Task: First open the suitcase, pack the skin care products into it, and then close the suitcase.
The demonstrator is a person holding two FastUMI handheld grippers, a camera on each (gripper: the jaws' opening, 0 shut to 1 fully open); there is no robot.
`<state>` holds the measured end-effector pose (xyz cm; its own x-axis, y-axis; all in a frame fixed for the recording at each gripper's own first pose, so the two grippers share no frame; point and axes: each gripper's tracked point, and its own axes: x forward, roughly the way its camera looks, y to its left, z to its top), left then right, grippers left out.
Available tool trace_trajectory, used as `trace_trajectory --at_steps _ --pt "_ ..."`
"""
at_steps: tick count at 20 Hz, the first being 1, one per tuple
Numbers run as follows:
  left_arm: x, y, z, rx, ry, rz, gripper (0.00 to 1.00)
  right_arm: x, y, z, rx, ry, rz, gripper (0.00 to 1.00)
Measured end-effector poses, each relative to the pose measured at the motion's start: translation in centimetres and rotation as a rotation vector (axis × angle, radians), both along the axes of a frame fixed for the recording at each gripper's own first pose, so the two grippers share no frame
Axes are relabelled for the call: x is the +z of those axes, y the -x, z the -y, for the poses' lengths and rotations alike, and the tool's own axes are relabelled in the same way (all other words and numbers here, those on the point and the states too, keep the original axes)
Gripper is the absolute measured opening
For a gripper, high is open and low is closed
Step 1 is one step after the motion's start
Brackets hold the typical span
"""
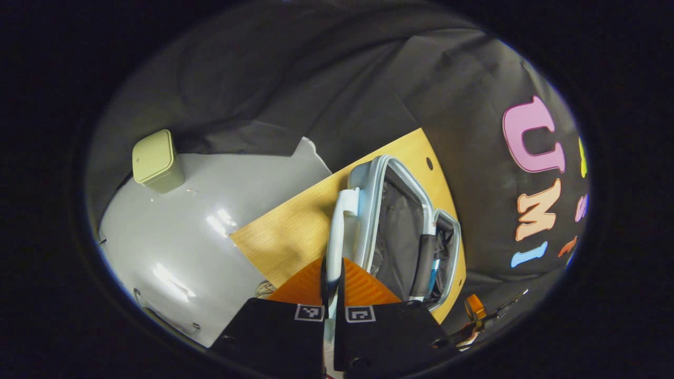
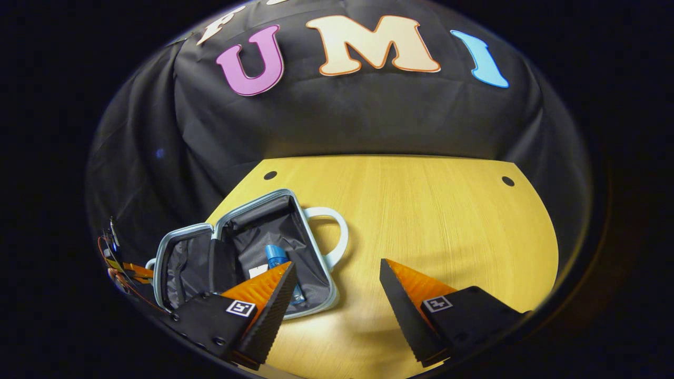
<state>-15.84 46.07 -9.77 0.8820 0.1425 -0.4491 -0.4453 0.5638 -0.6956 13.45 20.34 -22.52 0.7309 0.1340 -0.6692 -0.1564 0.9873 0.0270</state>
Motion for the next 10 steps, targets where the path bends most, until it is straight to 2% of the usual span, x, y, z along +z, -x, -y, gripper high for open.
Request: trace_trajectory --at_steps 2,3,4,5,8,10 --pt "1.4 0.4 0.7 -0.007 -0.024 0.008 0.00 0.1 0.2 0.8 -0.018 -0.011 0.007 0.96" --pt "2.0 0.6 1.0 -0.009 -0.041 0.002 0.00 0.3 0.2 1.0 -0.026 -0.015 0.012 0.99" --pt "2.6 0.8 1.3 -0.010 -0.057 -0.010 0.00 0.3 0.3 1.5 -0.035 -0.019 0.015 0.96" --pt "3.4 0.8 1.7 -0.010 -0.082 -0.015 0.00 0.2 0.4 2.2 -0.049 -0.022 0.020 0.99" --pt "5.9 0.8 3.1 -0.020 -0.159 -0.033 0.00 0.3 0.8 4.1 -0.099 -0.055 0.031 0.96" --pt "7.7 0.5 4.6 -0.034 -0.205 -0.040 0.00 0.2 1.4 5.4 -0.125 -0.069 0.029 0.99"
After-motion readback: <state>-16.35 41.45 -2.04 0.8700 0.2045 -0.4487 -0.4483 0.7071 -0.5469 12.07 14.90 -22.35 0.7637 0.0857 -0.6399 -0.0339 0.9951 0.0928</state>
